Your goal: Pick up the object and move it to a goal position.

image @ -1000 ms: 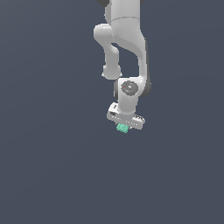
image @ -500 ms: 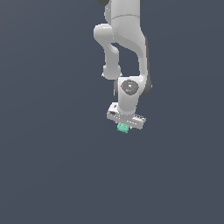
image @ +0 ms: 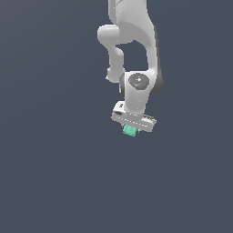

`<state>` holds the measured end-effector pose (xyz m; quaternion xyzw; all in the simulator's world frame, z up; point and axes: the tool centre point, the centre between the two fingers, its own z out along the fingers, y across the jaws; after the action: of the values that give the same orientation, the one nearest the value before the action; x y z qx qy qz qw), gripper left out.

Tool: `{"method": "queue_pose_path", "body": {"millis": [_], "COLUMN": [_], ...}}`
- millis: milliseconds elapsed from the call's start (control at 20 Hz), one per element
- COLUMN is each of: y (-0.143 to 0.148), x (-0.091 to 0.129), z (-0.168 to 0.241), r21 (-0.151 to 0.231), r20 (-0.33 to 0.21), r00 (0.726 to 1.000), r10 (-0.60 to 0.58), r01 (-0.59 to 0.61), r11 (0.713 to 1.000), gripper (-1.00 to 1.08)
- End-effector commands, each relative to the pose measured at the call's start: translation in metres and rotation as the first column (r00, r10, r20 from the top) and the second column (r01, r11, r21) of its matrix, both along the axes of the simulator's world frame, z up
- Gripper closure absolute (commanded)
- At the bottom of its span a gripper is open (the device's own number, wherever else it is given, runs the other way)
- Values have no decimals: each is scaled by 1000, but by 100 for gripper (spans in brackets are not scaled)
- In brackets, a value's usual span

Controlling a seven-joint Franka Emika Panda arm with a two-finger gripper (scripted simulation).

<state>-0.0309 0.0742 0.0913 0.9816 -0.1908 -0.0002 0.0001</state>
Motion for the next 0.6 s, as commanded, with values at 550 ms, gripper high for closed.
{"method": "queue_pose_path", "body": {"millis": [550], "y": [8], "x": [35], "z": [94], "r21": [0], "r20": [1], "r00": [1000], "r10": [0], "r01": [0], "r11": [1000], "gripper": [108]}}
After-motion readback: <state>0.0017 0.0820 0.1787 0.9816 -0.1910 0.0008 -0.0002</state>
